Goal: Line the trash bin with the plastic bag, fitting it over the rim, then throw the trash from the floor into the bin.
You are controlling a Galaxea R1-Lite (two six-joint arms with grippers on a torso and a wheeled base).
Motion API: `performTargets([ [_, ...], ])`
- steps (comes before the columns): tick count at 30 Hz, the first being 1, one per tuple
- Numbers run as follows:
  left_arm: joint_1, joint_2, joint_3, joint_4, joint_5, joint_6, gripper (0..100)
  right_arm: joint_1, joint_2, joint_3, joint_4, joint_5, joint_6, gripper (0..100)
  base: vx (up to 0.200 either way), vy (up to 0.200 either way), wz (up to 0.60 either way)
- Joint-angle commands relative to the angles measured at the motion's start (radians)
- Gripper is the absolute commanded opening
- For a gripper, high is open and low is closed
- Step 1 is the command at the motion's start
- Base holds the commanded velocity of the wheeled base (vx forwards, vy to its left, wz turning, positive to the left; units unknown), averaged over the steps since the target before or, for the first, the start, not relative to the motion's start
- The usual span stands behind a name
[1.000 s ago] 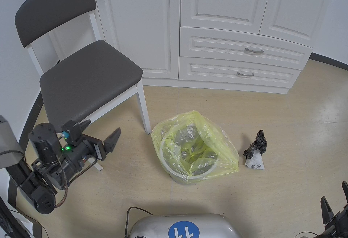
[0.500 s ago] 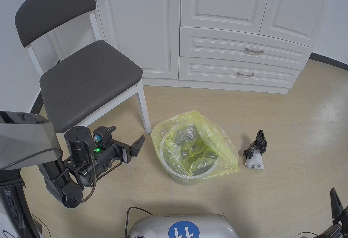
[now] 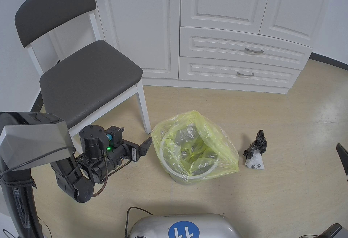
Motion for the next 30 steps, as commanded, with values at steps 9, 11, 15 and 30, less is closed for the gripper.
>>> performTargets([
  [9, 0.010, 0.165, -0.401, 0.383, 0.004, -0.011, 100, 0.281, 1.425, -0.564, -0.463, -0.125, 0.040, 100, 0.000, 0.000, 0.00],
  [11, 0.014, 0.191, -0.430, 0.383, 0.005, -0.016, 100, 0.301, 1.474, -0.614, -0.452, -0.125, 0.026, 100, 0.000, 0.000, 0.00],
  [15, 0.014, 0.220, -0.460, 0.385, 0.008, -0.052, 100, 0.326, 1.546, -0.646, -0.457, -0.118, 0.016, 100, 0.000, 0.000, 0.00],
  [30, 0.045, 0.283, -0.545, 0.417, 0.036, -0.088, 100, 0.364, 1.906, -0.867, -0.511, -0.121, 0.023, 100, 0.000, 0.000, 0.00],
])
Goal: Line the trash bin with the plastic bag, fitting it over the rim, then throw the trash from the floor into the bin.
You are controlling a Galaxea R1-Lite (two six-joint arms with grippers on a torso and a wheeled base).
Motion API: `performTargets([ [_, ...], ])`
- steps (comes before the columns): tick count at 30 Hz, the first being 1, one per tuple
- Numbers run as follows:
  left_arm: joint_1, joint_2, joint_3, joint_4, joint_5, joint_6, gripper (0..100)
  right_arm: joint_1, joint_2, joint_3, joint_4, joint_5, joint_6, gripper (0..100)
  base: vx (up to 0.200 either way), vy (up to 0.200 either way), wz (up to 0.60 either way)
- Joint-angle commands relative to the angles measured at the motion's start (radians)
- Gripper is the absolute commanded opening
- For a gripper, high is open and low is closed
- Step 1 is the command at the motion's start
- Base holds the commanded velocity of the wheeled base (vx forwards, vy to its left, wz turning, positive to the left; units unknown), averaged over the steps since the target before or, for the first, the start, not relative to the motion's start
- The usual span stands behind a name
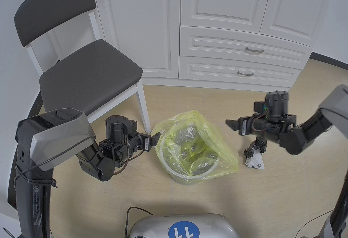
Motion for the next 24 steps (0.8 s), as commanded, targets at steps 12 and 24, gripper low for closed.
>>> performTargets([
  [12, 0.032, 0.125, -0.160, 0.068, 0.034, -0.027, 100, 0.107, 0.374, -0.193, -0.123, -0.023, -0.005, 100, 0.000, 0.000, 0.00],
  [24, 0.025, 0.173, -0.243, 0.077, 0.038, -0.027, 100, 0.020, 0.374, -0.243, -0.129, -0.052, -0.041, 100, 0.000, 0.000, 0.00],
])
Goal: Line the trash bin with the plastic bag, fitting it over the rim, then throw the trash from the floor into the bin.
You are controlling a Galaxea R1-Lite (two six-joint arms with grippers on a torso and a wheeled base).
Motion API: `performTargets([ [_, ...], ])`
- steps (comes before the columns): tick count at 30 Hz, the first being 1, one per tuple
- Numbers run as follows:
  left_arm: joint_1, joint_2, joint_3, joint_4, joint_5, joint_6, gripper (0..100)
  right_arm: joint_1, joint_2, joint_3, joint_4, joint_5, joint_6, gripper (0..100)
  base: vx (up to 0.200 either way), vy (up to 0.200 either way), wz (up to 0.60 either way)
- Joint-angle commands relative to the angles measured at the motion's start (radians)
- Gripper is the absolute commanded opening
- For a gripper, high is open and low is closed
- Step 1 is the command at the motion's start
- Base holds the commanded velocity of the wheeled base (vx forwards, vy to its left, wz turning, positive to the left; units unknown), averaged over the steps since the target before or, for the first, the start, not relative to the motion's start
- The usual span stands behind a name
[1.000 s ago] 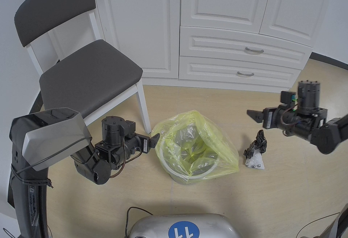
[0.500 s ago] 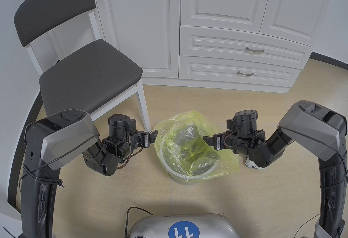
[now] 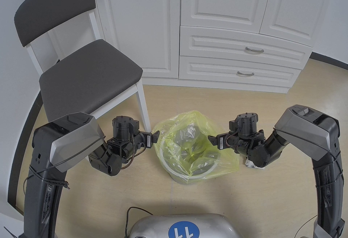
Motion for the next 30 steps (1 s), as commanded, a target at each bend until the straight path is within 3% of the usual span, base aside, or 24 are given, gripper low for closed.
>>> performTargets([
  [1, 0.002, 0.033, -0.048, 0.003, 0.004, 0.000, 100, -0.027, -0.022, -0.009, -0.001, -0.003, -0.004, 100, 0.000, 0.000, 0.00],
  [13, 0.028, 0.090, -0.214, 0.095, 0.016, 0.000, 100, -0.061, -0.006, -0.078, -0.016, -0.003, 0.013, 100, 0.000, 0.000, 0.00],
  [17, 0.046, 0.133, -0.295, 0.104, 0.048, 0.000, 100, -0.076, 0.017, -0.118, -0.048, -0.005, 0.042, 100, 0.000, 0.000, 0.00],
  [30, 0.039, 0.212, -0.407, 0.102, 0.050, -0.006, 100, -0.101, 0.106, -0.224, -0.048, -0.002, 0.096, 100, 0.000, 0.000, 0.00],
])
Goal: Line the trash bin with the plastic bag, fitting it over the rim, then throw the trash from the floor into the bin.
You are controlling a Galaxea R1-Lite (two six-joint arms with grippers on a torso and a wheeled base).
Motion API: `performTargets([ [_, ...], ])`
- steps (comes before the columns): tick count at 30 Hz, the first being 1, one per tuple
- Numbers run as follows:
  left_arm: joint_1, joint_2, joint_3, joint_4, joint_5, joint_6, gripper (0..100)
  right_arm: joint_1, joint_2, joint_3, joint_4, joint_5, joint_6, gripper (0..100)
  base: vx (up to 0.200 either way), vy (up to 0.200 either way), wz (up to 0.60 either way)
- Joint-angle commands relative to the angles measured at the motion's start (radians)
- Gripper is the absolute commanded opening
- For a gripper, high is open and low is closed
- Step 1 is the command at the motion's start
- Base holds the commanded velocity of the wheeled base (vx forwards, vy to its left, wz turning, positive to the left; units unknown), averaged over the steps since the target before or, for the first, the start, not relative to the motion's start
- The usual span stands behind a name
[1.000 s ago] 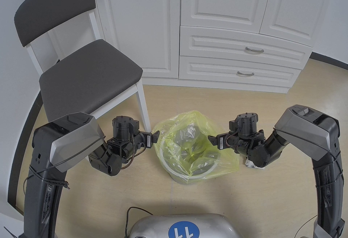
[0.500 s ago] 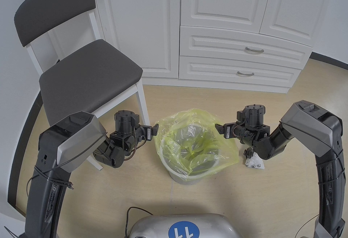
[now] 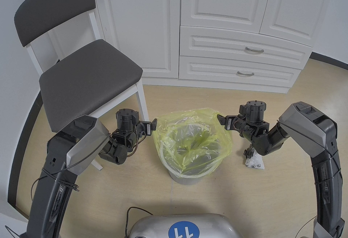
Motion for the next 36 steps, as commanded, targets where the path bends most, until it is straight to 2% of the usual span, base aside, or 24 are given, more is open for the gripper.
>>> performTargets([
  [1, -0.008, 0.040, -0.041, -0.003, 0.001, -0.004, 100, -0.010, 0.047, -0.041, 0.001, 0.002, 0.013, 100, 0.000, 0.000, 0.00],
  [10, -0.008, 0.102, -0.133, 0.011, 0.003, -0.002, 100, -0.033, 0.141, -0.130, 0.007, 0.002, 0.014, 100, 0.000, 0.000, 0.00],
  [16, -0.002, 0.125, -0.167, 0.066, 0.003, -0.002, 100, -0.047, 0.184, -0.162, 0.018, 0.002, 0.019, 100, 0.000, 0.000, 0.00],
  [31, 0.004, 0.104, -0.094, 0.089, 0.003, 0.002, 100, -0.065, 0.196, -0.165, 0.058, 0.002, 0.019, 100, 0.000, 0.000, 0.00],
  [36, 0.004, 0.046, -0.047, 0.077, 0.001, -0.001, 100, -0.062, 0.101, -0.122, 0.040, 0.004, 0.045, 100, 0.000, 0.000, 0.00],
])
